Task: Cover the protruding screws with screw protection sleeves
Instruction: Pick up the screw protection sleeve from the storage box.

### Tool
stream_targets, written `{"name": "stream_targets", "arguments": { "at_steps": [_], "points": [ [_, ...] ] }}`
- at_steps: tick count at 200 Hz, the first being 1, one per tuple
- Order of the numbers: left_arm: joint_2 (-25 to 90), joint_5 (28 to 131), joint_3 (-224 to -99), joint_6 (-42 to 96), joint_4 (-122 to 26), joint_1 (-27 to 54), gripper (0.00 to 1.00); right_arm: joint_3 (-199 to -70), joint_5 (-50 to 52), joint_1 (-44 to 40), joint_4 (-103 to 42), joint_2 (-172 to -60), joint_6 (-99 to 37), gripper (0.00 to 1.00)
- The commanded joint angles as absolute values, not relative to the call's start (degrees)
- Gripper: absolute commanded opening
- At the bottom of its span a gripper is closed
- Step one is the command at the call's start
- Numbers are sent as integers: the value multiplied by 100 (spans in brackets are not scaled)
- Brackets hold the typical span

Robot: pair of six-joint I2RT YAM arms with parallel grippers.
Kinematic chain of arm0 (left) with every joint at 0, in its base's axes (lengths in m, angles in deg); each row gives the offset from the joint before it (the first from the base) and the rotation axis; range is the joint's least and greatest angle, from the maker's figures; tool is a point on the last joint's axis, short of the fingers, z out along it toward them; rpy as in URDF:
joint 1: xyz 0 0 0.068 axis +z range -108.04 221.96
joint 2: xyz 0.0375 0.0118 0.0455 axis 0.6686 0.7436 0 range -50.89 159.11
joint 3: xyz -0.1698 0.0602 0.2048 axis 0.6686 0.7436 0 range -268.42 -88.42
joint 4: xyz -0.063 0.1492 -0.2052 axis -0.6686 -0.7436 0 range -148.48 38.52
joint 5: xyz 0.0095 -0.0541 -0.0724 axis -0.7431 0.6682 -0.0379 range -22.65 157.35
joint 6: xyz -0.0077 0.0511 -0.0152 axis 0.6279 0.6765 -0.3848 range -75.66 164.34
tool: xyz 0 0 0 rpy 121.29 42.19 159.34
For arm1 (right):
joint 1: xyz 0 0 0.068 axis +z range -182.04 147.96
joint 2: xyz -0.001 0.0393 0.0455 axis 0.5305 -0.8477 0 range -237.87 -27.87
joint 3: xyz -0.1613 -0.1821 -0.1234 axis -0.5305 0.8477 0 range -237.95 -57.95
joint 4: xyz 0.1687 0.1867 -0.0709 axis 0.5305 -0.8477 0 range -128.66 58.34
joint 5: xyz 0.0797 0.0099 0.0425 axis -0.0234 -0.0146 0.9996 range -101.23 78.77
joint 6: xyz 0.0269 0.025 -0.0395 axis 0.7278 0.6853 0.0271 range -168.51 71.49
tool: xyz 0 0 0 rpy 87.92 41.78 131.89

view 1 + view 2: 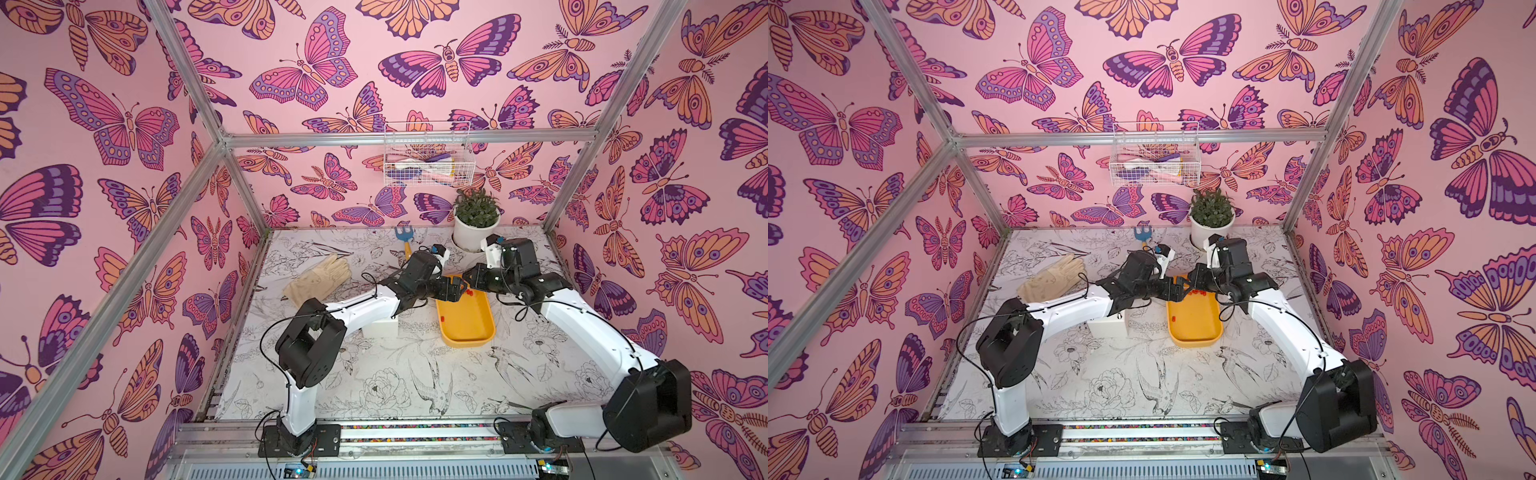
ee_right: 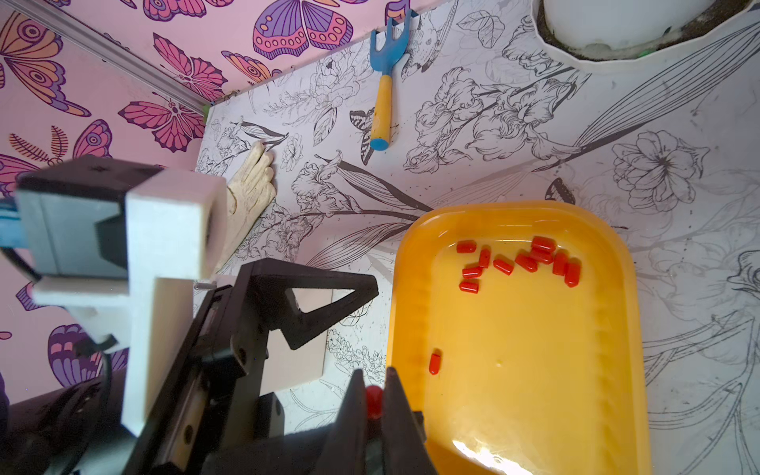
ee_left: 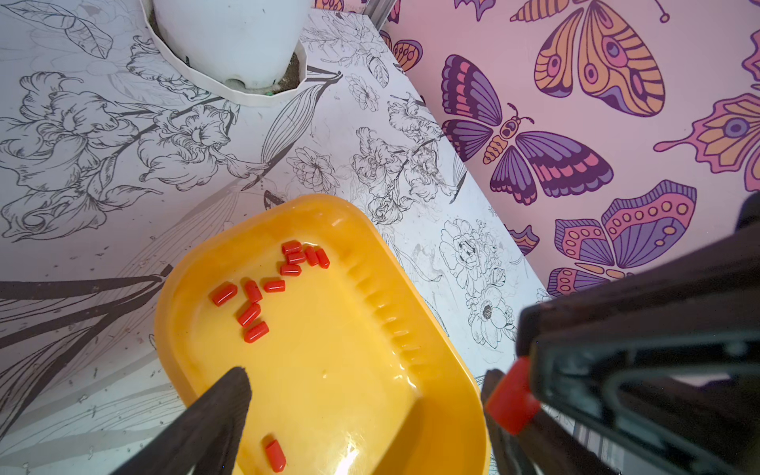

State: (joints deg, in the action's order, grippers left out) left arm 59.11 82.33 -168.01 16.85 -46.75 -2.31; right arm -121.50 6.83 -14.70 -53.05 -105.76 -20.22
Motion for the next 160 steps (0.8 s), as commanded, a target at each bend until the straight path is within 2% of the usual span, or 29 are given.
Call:
{"name": "stream_targets", "arguments": {
  "at_steps": [1, 160],
  "points": [
    [5984, 8163, -16831, 1710, -4564, -198, 90, -12115, 704, -1482, -5313, -10452, -2062, 11],
    [6003, 8133, -16831, 1718, -4553, -195, 89, -12100, 698, -1484, -5323, -10399, -2068, 10]
  ]
}}
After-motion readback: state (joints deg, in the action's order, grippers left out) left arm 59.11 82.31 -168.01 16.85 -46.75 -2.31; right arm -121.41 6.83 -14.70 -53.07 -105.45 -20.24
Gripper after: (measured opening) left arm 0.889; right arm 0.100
